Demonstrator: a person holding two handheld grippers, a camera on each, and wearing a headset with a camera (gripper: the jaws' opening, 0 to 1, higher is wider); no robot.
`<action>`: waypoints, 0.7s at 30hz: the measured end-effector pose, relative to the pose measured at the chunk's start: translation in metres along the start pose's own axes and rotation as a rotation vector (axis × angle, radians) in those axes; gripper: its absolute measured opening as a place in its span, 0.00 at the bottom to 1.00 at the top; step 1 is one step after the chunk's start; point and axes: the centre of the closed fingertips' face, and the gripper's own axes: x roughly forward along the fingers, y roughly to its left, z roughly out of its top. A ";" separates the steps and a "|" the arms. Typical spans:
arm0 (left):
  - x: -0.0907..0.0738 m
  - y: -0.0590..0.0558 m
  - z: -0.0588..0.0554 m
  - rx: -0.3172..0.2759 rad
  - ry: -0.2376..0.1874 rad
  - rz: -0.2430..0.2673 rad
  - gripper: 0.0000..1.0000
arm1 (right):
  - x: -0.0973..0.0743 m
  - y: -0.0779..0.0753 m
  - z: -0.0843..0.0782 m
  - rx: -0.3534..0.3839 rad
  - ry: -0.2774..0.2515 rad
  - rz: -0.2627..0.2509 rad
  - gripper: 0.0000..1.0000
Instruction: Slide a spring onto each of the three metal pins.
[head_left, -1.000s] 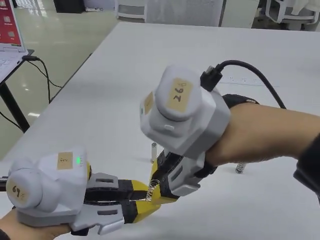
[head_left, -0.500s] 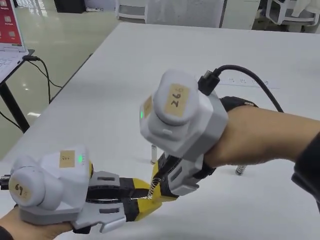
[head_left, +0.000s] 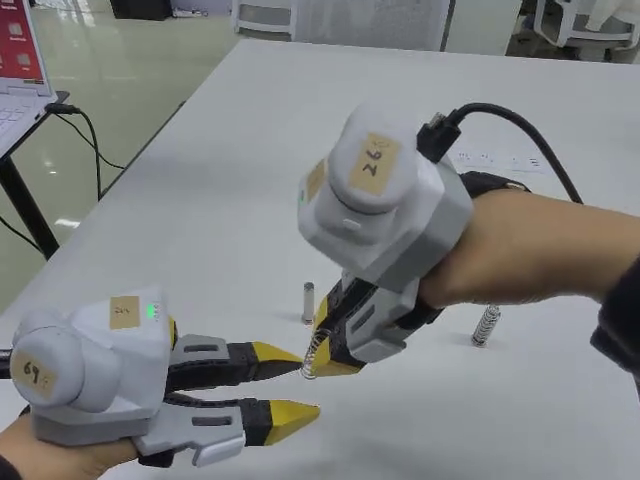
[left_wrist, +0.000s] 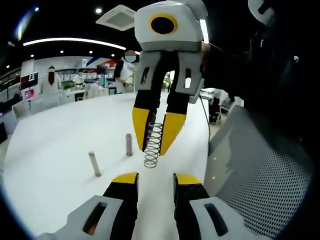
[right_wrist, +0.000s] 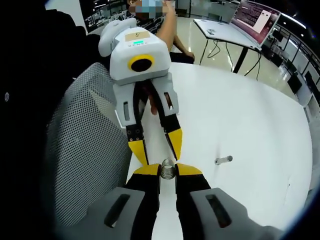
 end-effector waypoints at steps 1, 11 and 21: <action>-0.001 0.001 -0.001 -0.004 0.001 0.005 0.22 | -0.001 -0.002 0.000 0.001 -0.001 -0.004 0.08; -0.003 0.001 -0.003 -0.028 0.004 0.021 0.29 | -0.016 -0.035 0.000 0.041 -0.017 -0.079 0.08; -0.003 0.001 -0.004 -0.035 0.004 0.025 0.29 | -0.021 -0.067 0.005 0.035 0.006 -0.127 0.08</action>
